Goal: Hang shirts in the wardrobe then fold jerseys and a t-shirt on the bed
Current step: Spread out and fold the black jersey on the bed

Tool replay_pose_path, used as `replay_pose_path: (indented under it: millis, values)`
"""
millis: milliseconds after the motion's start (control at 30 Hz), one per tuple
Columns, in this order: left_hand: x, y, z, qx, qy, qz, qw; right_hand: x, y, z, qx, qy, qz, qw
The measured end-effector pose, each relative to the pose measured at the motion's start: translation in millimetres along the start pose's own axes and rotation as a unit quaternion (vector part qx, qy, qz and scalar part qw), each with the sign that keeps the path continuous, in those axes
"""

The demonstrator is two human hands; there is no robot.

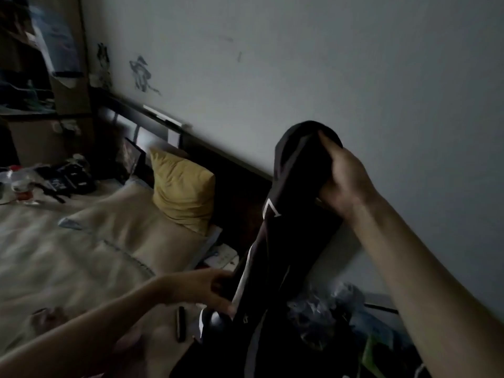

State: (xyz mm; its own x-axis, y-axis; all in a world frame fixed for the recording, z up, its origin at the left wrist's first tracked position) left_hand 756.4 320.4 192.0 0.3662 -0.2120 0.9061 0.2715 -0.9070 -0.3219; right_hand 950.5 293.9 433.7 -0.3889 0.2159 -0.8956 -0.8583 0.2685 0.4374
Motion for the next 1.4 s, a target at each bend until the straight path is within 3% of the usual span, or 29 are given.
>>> replay_pose_path:
  millis: [67,200,333,600,733,833,867,967,1100,1200,1300,1333,1400]
  values:
    - [-1.0,31.9,19.5,-0.031,0.031,-0.024,0.999,-16.9,-16.0,0.1,0.026,-0.027,-0.026,0.999]
    - [21.4,58.2,66.0,0.081,0.101,-0.043,0.991,-43.8,-55.7,1.4,0.080,-0.050,-0.024,0.995]
    - [63.9,73.4,102.5,0.121,0.138,-0.012,0.983,-67.3,-92.6,-5.0,0.112,-0.080,-0.017,0.990]
    - [178.8,88.9,151.8,0.073,0.183,-0.141,0.970,-92.7,-186.4,-5.0,0.166,-0.098,-0.122,0.974]
    - [244.6,93.4,174.8,0.048,0.222,-0.309,0.924,-89.2,-240.9,-15.7,0.185,-0.044,-0.347,0.918]
    - [287.4,94.6,197.5,0.074,0.245,-0.326,0.910,-100.1,-273.4,-41.0,0.222,-0.037,-0.463,0.857]
    - [298.9,96.1,206.0,0.084,0.247,-0.324,0.910,-106.5,-281.6,-54.2,0.237,-0.060,-0.450,0.859]
    - [328.6,108.7,236.1,0.104,0.254,-0.323,0.906,-120.4,-296.8,-105.0,0.219,-0.103,-0.378,0.893]
    - [369.5,135.2,268.9,0.101,0.282,-0.327,0.896,-105.8,-332.3,-141.8,0.135,0.027,-0.448,0.883]
    - [394.9,141.2,283.1,0.177,0.297,-0.221,0.912,-117.7,-364.0,-151.2,0.159,0.019,-0.415,0.896]
    - [408.6,125.1,294.6,0.258,0.260,0.084,0.927,-155.6,-383.7,-166.5,0.194,-0.031,-0.378,0.905]
    - [408.2,122.9,298.7,0.249,0.215,0.235,0.915,-168.6,-386.2,-170.3,0.187,-0.043,-0.396,0.898]
    - [406.4,130.2,304.2,0.225,0.148,0.502,0.822,-192.8,-382.6,-175.7,0.167,-0.063,-0.455,0.873]
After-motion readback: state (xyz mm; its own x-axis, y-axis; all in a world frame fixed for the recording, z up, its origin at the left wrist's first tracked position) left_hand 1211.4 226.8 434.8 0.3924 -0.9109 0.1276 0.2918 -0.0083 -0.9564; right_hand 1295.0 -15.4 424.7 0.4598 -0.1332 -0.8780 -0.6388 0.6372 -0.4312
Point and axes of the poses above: each hand's wrist, its own z-axis towards the middle knuckle, its own y-axis out of the palm, x = y × z, the point moved 4 cm from there along z, towards the middle knuckle, and after that the axes turned 4 degrees about z, right-handed, at the moved point
